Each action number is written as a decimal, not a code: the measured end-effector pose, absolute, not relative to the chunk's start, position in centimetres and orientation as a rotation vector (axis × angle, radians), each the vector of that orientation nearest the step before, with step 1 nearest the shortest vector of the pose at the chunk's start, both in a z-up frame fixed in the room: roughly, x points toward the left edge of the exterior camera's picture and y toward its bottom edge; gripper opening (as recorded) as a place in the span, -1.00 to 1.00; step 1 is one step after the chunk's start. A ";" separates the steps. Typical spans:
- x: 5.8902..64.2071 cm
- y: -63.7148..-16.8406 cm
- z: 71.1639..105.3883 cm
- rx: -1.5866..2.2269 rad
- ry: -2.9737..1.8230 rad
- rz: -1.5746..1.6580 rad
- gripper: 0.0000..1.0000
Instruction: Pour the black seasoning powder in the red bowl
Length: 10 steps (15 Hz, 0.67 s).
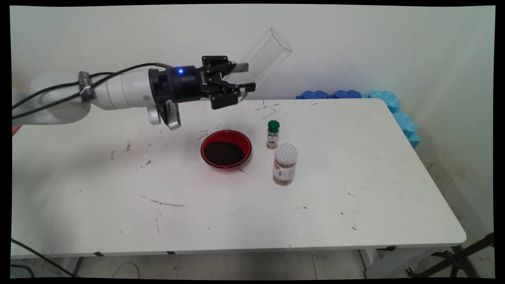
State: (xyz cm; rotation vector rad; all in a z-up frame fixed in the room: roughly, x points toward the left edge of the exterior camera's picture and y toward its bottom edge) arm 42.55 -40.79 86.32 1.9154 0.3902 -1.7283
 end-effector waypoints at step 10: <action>42.7 -40.3 86.7 1.921 -0.040 -1.529 -1.00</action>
